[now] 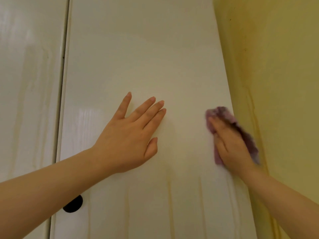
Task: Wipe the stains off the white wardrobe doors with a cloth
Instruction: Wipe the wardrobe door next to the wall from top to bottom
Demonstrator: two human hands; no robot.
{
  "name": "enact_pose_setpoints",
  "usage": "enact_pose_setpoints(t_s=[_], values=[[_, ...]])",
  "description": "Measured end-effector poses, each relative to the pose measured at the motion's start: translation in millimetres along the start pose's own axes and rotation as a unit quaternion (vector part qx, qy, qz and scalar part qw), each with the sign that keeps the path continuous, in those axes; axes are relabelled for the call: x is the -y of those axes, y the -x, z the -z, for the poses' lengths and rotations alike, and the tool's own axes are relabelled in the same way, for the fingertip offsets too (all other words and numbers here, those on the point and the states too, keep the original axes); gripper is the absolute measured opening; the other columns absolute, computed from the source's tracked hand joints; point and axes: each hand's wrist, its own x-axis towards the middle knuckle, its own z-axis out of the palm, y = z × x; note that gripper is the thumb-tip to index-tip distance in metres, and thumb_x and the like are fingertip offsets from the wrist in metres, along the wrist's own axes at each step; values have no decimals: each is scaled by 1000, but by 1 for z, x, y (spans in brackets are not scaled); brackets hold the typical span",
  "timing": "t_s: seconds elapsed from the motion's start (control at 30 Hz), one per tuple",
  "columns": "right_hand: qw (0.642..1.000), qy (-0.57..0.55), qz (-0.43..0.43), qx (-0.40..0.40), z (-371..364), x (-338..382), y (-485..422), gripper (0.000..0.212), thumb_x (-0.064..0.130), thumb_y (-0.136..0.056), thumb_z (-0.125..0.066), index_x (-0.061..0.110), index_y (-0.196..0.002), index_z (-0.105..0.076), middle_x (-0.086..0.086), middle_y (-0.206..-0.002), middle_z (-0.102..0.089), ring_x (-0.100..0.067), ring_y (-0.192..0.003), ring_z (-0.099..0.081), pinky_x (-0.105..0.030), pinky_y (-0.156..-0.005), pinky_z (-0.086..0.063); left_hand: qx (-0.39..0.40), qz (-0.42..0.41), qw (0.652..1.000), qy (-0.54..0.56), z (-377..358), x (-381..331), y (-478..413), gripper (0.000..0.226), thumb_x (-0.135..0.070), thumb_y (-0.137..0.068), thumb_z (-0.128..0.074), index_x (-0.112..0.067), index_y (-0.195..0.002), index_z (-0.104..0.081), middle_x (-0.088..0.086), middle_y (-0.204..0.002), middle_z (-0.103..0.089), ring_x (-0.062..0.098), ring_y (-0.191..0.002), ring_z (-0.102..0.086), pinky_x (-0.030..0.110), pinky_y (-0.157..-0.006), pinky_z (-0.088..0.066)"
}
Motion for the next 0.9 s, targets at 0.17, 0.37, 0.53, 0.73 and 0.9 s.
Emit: enact_pose_setpoints(t_s=[0.17, 0.37, 0.53, 0.73, 0.9], values=[[993, 49, 85, 63, -15, 27, 11, 49, 32, -99, -22, 5, -138, -35, -7, -144, -33, -15, -136, -23, -20, -112, -8, -16, -2, 1000, -3, 0, -2, -5, 59, -31, -88, -32, 1, -135, -49, 16, -142, -45, 30, -135, -38, 57, -108, -18], [993, 39, -110, -34, -8, 8, -27, 58, 40, -91, -19, 16, -143, -27, 6, -146, -22, -12, -138, -18, -43, -110, -23, -24, 4, 1000, -2, 6, 4, -2, 59, -32, -89, -32, 0, -136, -48, 15, -145, -42, 28, -137, -34, 56, -109, -18], [954, 66, 262, 130, -25, 57, -17, 48, 36, -101, -15, 13, -140, -31, 0, -144, -32, -13, -134, -27, -25, -113, -15, 0, 11, 1000, -22, 7, 20, 9, 60, -33, -89, -32, 0, -137, -45, 15, -146, -39, 26, -138, -29, 55, -110, -17], [990, 35, -129, -35, -20, 50, -82, 67, 42, -87, -12, 13, -144, -29, -5, -150, -31, -20, -140, -20, -40, -108, -20, 14, 23, 999, -47, 17, 41, 22, 60, -33, -89, -32, 0, -137, -45, 16, -146, -40, 27, -137, -31, 55, -110, -16], [938, 33, 318, 136, -42, 108, -56, 48, 32, -99, -22, 9, -139, -32, -10, -144, -38, -22, -134, -28, -28, -114, -11, 21, 30, 997, -63, 21, 52, 27, 60, -32, -89, -31, 1, -137, -45, 18, -144, -41, 32, -135, -36, 56, -108, -18]])
